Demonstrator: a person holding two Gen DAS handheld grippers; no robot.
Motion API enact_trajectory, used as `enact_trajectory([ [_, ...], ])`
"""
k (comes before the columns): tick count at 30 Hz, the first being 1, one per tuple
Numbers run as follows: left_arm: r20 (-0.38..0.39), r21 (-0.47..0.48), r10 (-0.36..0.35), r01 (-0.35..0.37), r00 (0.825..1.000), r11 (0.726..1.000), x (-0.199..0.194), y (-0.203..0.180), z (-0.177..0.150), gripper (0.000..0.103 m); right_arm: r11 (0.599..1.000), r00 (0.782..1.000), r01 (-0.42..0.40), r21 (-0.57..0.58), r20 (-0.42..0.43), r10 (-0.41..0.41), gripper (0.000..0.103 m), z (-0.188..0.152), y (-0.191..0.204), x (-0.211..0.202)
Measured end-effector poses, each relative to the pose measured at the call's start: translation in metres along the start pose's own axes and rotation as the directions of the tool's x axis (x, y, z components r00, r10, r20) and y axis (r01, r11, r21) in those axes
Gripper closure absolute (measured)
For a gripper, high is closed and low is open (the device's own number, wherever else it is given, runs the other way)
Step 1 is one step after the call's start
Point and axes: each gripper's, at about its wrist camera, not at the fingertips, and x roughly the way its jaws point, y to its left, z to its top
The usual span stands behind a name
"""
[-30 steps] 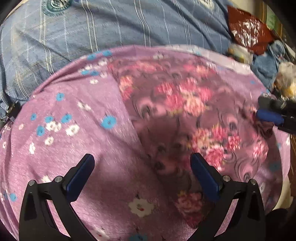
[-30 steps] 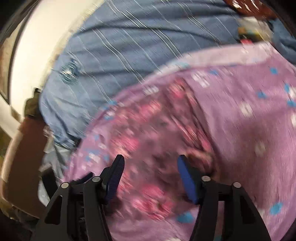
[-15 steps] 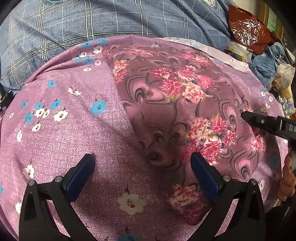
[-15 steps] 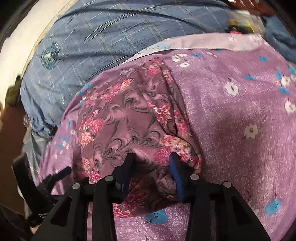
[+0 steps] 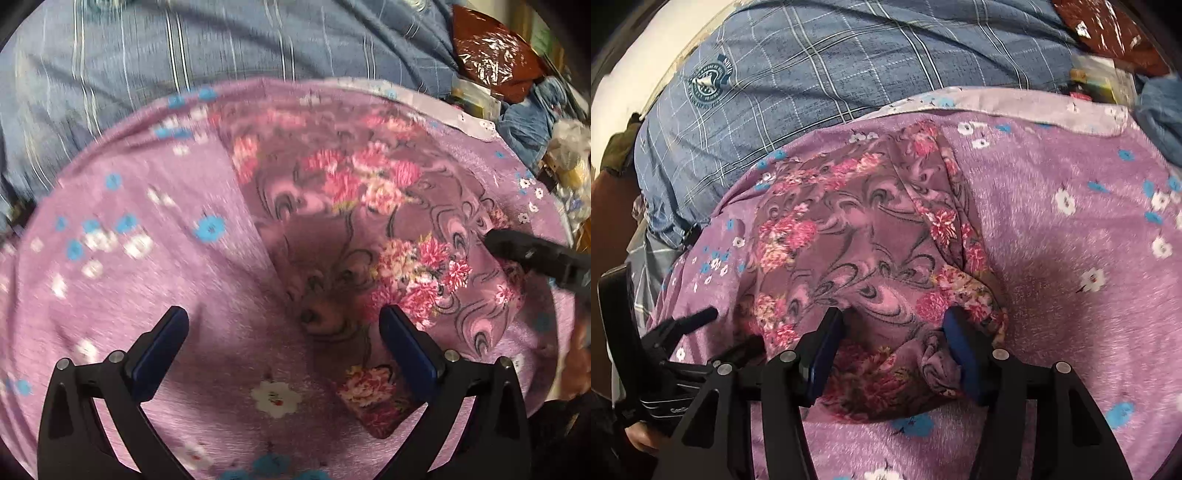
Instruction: Fold small clothes
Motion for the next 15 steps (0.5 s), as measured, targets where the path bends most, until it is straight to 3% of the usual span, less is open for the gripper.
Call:
enact_trajectory([
  [4,0.105,0.037,0.035,-0.039,0.994,0.999,-0.02,-0.003,0.009,0.0,1.0,0.996,-0.019,0.001,0.092,0.019,0.043,0.022,0.011,-0.03],
  [6,0.121,0.027,0.028,-0.031,0.992,0.999,-0.022,0.0,0.012,0.0,1.0,0.991,-0.02,-0.013,0.129,0.021,0.043,0.037,0.02,-0.038],
  [11,0.017,0.036,0.021,-0.021,1.0,0.999,0.003,-0.004,0.014,0.0,0.999,0.991,0.026,-0.04,0.129,-0.021,0.045,0.069,0.045,-0.017],
  [15,-0.045,-0.011,-0.045,0.045,0.998,0.999,0.02,0.0,0.011,0.0,0.998,0.998,0.048,0.041,0.033,-0.049,0.047,0.079,0.035,0.026],
])
